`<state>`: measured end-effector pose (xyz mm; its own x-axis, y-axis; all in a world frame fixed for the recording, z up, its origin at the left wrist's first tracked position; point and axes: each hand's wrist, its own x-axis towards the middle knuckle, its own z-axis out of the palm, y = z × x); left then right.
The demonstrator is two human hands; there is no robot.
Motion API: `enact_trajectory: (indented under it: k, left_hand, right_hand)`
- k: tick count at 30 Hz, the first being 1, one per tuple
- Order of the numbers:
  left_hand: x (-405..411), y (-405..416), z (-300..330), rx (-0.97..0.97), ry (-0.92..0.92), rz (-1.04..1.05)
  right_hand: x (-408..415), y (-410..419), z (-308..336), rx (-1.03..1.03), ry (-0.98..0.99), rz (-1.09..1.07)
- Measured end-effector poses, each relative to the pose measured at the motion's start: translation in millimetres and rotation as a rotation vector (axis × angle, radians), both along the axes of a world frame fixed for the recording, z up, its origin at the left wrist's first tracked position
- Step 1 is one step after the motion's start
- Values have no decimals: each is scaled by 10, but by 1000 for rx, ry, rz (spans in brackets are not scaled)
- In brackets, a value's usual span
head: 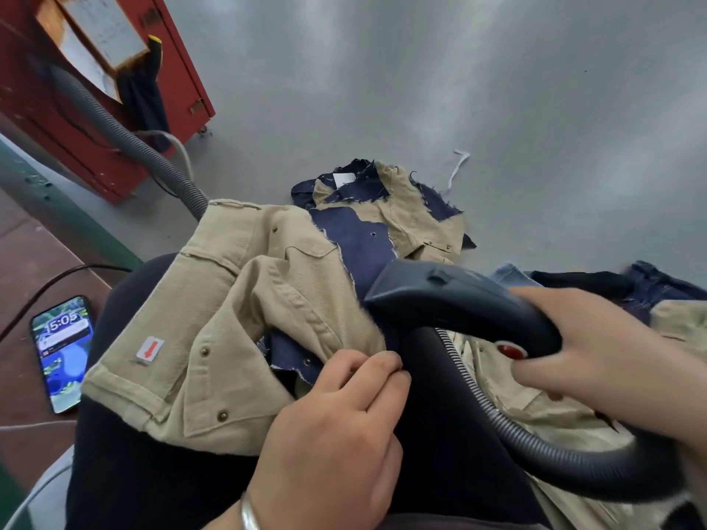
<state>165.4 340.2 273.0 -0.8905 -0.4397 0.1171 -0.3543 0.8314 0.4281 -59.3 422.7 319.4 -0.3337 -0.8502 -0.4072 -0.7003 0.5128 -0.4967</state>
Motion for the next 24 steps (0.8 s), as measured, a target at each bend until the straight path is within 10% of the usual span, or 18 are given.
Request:
enact_trajectory:
  k: [17,24]
  left_hand:
    - [-60,-83,163,-197,-375,239]
    - [-376,-662,146,-187,-99,377]
  right_hand:
    - [-463,-241,159,-376,41,-294]
    - [-391,-120,272,-380,22,-258]
